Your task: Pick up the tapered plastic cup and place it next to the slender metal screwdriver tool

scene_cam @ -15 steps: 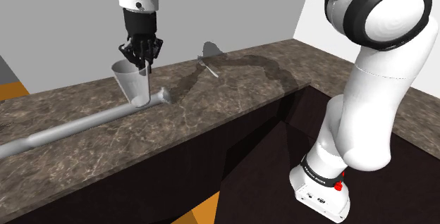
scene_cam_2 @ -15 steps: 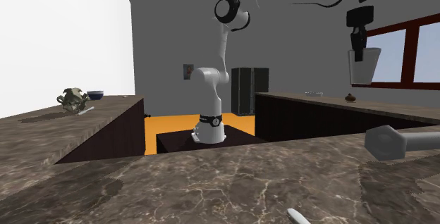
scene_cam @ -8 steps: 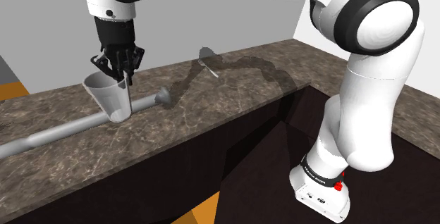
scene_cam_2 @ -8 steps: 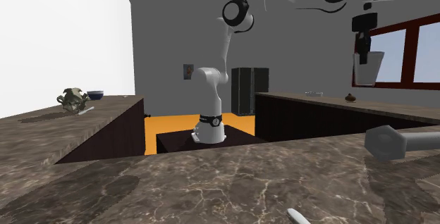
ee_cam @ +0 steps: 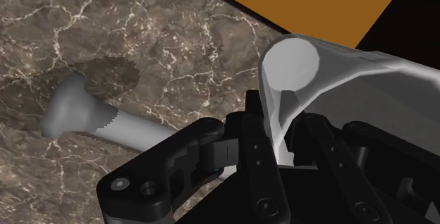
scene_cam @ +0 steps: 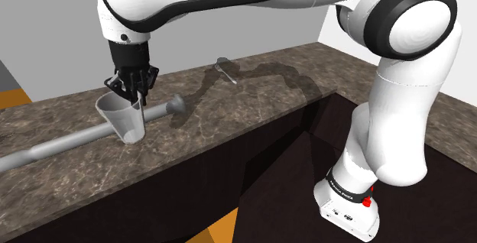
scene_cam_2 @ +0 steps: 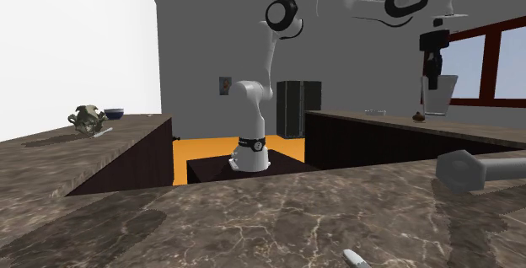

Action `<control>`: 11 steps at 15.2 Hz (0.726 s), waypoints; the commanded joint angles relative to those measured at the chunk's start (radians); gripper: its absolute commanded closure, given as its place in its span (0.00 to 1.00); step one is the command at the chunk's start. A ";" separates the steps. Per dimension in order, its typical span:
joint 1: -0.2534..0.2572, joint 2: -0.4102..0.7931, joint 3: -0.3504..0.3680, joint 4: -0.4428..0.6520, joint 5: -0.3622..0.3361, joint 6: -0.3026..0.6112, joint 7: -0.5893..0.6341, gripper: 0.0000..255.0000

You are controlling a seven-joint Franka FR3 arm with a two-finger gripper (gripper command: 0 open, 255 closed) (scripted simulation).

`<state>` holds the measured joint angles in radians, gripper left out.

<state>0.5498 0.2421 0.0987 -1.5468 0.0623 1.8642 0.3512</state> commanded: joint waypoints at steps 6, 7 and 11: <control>0.000 0.008 0.000 -0.083 0.001 0.092 -0.007 1.00; 0.000 0.010 0.000 -0.094 0.002 0.104 -0.008 1.00; 0.000 0.020 -0.001 -0.135 0.002 0.155 -0.011 1.00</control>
<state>0.5489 0.2596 0.0978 -1.6689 0.0643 2.0032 0.3400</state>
